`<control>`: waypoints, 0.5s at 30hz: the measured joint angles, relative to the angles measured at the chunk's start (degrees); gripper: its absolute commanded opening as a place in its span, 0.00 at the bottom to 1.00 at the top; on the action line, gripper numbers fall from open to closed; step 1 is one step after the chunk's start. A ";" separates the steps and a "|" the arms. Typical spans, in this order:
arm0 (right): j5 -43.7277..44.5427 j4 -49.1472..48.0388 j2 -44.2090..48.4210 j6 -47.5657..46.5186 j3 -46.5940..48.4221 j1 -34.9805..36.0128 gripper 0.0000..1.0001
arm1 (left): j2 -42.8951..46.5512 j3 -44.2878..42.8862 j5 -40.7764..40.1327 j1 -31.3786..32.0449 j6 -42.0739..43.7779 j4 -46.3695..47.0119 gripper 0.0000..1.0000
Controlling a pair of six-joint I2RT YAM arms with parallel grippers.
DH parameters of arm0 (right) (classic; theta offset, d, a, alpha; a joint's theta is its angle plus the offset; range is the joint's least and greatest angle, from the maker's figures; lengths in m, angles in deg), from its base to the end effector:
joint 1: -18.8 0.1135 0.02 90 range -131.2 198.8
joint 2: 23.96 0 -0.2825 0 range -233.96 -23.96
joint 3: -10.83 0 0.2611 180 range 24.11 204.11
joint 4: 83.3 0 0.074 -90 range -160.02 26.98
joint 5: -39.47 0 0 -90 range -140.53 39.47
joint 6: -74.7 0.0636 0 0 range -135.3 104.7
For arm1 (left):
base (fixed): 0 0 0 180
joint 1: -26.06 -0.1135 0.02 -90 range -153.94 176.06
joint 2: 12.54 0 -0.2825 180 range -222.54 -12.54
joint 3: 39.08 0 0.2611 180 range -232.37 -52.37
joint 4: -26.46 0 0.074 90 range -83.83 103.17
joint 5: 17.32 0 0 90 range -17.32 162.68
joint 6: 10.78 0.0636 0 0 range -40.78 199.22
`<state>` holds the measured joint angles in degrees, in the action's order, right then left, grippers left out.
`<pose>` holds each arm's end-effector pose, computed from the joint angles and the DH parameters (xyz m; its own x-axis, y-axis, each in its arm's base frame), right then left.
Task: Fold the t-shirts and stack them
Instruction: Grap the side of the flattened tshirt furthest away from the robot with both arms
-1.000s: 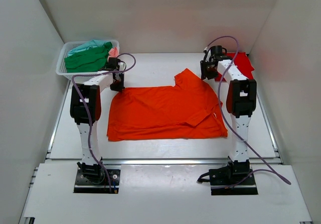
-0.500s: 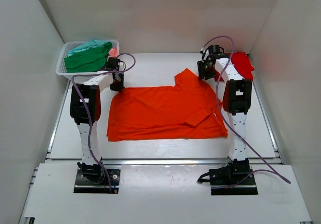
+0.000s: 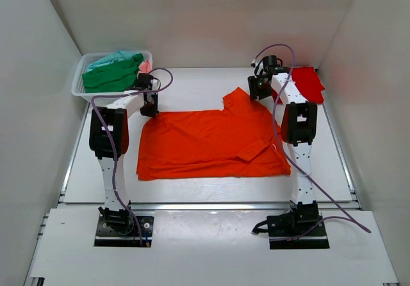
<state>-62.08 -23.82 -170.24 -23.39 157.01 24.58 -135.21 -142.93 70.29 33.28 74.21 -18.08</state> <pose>0.5808 0.0716 0.1523 -0.8213 -0.2217 -0.5256 -0.3183 0.9427 0.0997 0.4778 -0.0579 0.1441 -0.8927 0.0251 -0.4499 0.0292 0.9996 -0.0020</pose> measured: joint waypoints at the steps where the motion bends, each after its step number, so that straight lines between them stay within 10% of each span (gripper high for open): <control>1: 0.02 -0.13 -0.02 -0.15 0.07 0.28 0.44 | 0.00 0.00 0.00 0.00 -0.02 0.00 0.03; 7: -0.35 -0.42 -1.31 -0.92 1.97 2.14 0.40 | 0.00 0.11 0.00 -0.02 -0.17 0.07 0.03; 9: -0.35 -0.52 -1.53 -1.09 2.25 2.54 0.32 | 0.02 0.13 0.00 -0.04 -0.20 0.07 0.03; 11: -0.15 -0.50 -1.64 -1.05 2.36 2.82 0.00 | 0.11 0.22 0.00 -0.09 -0.20 0.15 0.03; 15: 0.04 -0.33 -1.81 -0.94 2.56 2.82 0.00 | 0.15 0.24 0.02 -0.35 -0.37 0.13 0.00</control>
<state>-62.03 -24.15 -172.05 -24.33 159.57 27.40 -135.06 -142.69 70.31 32.93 73.84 -17.95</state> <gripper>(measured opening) 0.008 0.035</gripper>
